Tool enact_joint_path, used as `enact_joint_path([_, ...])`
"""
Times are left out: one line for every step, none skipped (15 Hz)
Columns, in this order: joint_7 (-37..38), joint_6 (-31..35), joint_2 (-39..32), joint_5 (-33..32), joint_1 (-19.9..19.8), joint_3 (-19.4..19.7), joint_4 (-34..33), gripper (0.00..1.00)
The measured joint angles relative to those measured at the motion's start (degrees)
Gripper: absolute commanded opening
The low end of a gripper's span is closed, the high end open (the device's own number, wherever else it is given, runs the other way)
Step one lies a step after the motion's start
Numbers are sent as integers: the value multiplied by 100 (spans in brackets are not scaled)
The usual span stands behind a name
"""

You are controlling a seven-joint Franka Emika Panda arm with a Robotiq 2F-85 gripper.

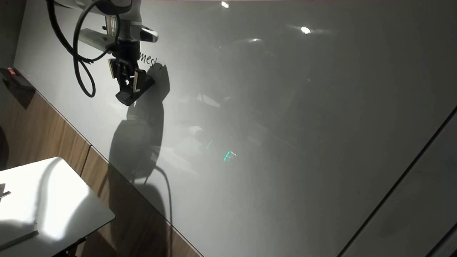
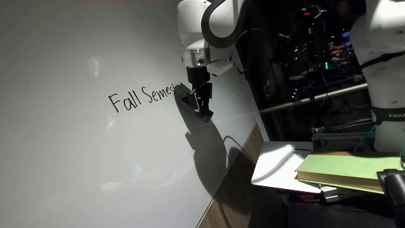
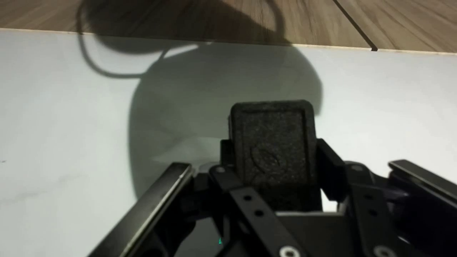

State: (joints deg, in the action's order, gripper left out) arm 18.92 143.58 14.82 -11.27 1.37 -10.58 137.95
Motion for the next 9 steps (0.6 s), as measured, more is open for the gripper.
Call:
enact_joint_path([2, 0, -8, 0, 0, 1, -4, 31])
enact_joint_path([2, -1, -8, 0, 0, 4, -7, 31])
enact_joint_path([2, -4, -7, 0, -1, 11, -14, 31])
enact_joint_path([2, -8, -3, 0, -4, 22, -22, 31])
enact_joint_path([2, -10, 3, 0, -11, 40, -34, 31])
enact_joint_path([1, -16, 11, 0, -25, 66, -58, 31])
enact_joint_path([-4, -27, 18, 0, -44, 101, -102, 31])
enact_joint_path([-14, -37, 25, 0, -71, 136, -156, 31])
enact_joint_path([-35, -51, 31, 0, -106, 172, -225, 31])
